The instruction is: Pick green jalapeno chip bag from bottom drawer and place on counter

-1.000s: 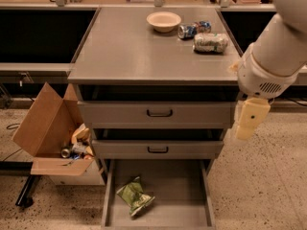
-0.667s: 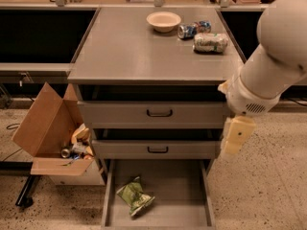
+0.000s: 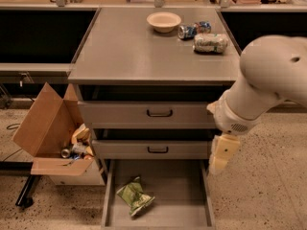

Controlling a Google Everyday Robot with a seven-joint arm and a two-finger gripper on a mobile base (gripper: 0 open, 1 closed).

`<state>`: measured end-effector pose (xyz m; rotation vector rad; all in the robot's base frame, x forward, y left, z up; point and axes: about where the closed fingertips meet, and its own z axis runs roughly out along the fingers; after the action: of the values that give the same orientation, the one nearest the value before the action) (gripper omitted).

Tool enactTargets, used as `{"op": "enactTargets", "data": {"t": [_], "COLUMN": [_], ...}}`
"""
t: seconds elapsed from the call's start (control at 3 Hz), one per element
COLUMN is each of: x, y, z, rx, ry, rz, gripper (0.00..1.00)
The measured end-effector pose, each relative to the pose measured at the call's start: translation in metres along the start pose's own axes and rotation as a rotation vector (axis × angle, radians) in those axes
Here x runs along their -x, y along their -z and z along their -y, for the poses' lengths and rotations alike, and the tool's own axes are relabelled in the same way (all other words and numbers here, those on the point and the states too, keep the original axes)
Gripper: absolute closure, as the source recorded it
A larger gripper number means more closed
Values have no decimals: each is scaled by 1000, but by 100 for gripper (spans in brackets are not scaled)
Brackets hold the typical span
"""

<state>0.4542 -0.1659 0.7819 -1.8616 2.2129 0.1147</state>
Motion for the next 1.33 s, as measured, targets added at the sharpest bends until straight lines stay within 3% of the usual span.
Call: {"op": "enactTargets", "data": {"t": [1.33], "x": [40], "y": [-171], "z": [-20], "rx": [100], "ry": [19], "rz": [61], "gripper": [0]}}
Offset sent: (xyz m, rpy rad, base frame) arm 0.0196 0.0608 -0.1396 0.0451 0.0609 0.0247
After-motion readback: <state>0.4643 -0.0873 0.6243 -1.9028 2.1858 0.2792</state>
